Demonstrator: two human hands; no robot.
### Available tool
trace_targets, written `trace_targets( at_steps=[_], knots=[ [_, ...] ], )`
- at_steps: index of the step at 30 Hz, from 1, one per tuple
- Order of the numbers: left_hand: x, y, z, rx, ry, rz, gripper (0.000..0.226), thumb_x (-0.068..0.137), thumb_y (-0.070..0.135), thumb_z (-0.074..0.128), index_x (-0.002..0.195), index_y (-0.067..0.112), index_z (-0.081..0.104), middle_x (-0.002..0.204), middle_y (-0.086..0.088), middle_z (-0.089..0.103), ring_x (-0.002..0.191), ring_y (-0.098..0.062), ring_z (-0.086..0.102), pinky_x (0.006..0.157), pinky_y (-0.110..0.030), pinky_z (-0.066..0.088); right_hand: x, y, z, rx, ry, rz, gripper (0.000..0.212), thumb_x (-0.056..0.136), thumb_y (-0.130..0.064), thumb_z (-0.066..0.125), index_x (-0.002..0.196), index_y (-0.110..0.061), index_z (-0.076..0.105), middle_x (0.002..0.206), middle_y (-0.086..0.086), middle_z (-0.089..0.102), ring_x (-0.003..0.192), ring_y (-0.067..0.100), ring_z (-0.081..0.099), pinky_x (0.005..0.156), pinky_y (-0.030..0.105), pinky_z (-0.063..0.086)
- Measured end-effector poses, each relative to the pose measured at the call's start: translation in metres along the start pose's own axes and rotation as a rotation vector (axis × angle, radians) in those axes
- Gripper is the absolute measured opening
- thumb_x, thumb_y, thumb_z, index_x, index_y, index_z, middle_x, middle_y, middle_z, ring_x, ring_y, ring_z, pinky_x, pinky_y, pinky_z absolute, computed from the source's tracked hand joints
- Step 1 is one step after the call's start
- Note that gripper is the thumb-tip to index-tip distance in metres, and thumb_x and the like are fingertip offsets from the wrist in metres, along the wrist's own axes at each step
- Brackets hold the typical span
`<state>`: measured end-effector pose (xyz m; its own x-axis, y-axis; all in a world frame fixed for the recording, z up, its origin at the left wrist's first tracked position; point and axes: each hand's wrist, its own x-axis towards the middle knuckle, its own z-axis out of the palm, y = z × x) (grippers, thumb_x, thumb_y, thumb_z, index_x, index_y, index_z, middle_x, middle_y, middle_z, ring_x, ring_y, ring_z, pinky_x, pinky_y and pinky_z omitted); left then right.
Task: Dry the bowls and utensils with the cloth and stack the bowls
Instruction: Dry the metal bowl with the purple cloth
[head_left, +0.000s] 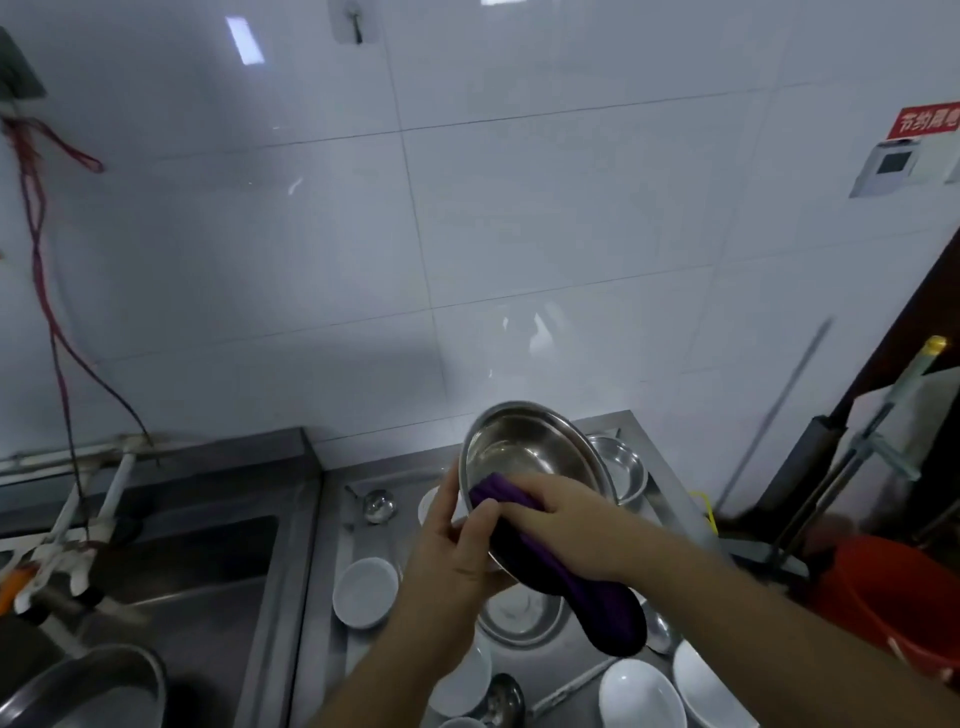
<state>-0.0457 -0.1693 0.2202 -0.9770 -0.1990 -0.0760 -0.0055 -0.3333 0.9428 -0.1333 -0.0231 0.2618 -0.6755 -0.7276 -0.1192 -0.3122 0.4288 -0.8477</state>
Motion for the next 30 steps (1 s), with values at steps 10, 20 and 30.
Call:
trace_targets(
  at_steps=[10,20,30],
  knots=[
    [0.025,-0.002,0.027,-0.044,0.067,-0.055,0.038,0.102,0.028,0.064,0.139,0.034,0.062,0.123,-0.013,0.076,0.108,-0.037,0.076,0.079,-0.052,0.065,0.035,0.019,-0.036,-0.654,0.349,-0.361,0.020,0.101,-0.017,0.058,0.120,-0.011,0.061,0.116,0.010,0.066,0.101,0.028,0.058,0.090,0.041,0.046],
    [0.039,0.023,0.047,0.012,0.081,0.100,0.064,0.088,0.035,0.075,0.146,0.042,0.051,0.112,-0.013,0.079,0.105,-0.031,0.077,0.076,-0.046,0.066,0.040,0.005,-0.071,-0.760,0.267,0.206,0.025,0.103,-0.034,0.045,0.114,-0.025,0.066,0.105,0.001,0.066,0.090,0.022,0.056,0.058,0.027,0.028],
    [0.034,0.003,0.038,0.012,0.009,-0.071,0.030,0.108,0.033,0.055,0.138,0.034,0.063,0.120,-0.014,0.076,0.105,-0.038,0.077,0.075,-0.050,0.064,0.002,0.013,-0.042,0.119,0.221,-0.161,0.012,0.103,-0.024,0.058,0.102,-0.025,0.069,0.091,-0.001,0.071,0.086,0.013,0.067,0.082,0.030,0.056]
  ],
)
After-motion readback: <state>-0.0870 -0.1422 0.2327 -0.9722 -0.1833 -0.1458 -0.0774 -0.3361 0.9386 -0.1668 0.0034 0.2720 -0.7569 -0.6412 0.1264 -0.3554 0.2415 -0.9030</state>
